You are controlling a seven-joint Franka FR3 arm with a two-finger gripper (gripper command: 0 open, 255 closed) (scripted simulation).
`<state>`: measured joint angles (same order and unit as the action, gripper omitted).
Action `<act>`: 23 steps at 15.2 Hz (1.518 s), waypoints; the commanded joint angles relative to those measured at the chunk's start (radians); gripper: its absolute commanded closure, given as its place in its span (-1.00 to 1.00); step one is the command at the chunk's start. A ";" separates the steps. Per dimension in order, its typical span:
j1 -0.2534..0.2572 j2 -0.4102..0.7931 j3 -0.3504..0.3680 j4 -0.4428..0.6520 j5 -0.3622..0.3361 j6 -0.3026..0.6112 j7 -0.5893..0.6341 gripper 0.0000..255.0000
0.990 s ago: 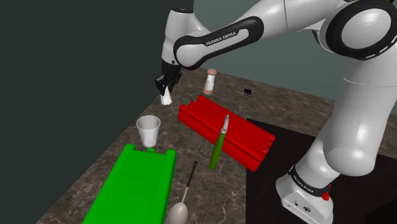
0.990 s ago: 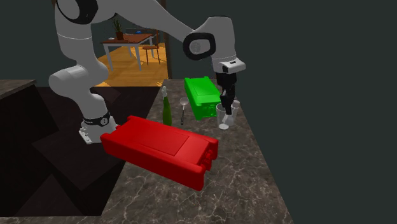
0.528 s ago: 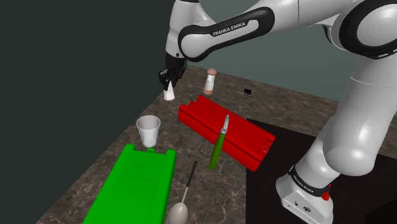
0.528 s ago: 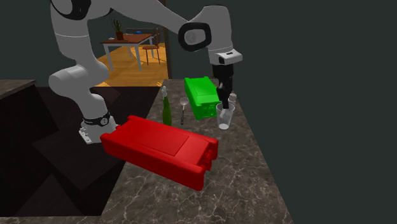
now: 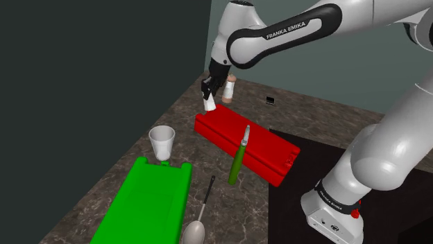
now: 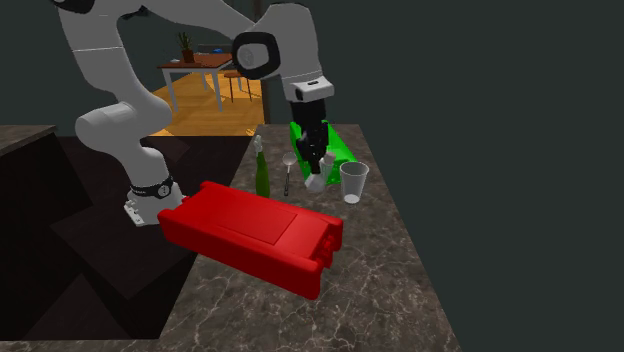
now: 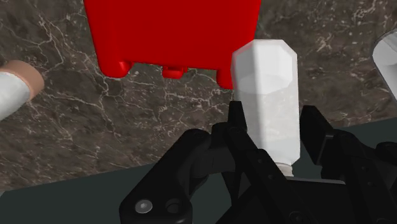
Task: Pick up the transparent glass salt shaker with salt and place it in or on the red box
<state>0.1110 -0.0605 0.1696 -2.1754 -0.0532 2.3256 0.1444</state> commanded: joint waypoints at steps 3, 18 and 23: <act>-0.018 -0.136 -0.035 -0.150 0.038 0.018 -0.077 1.00; -0.078 -0.494 -0.192 -0.512 0.048 0.023 -0.298 1.00; -0.077 -0.455 -0.193 -0.555 0.049 0.106 -0.299 1.00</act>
<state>0.0347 -0.5206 -0.0211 -2.7193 -0.0042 2.4140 -0.1516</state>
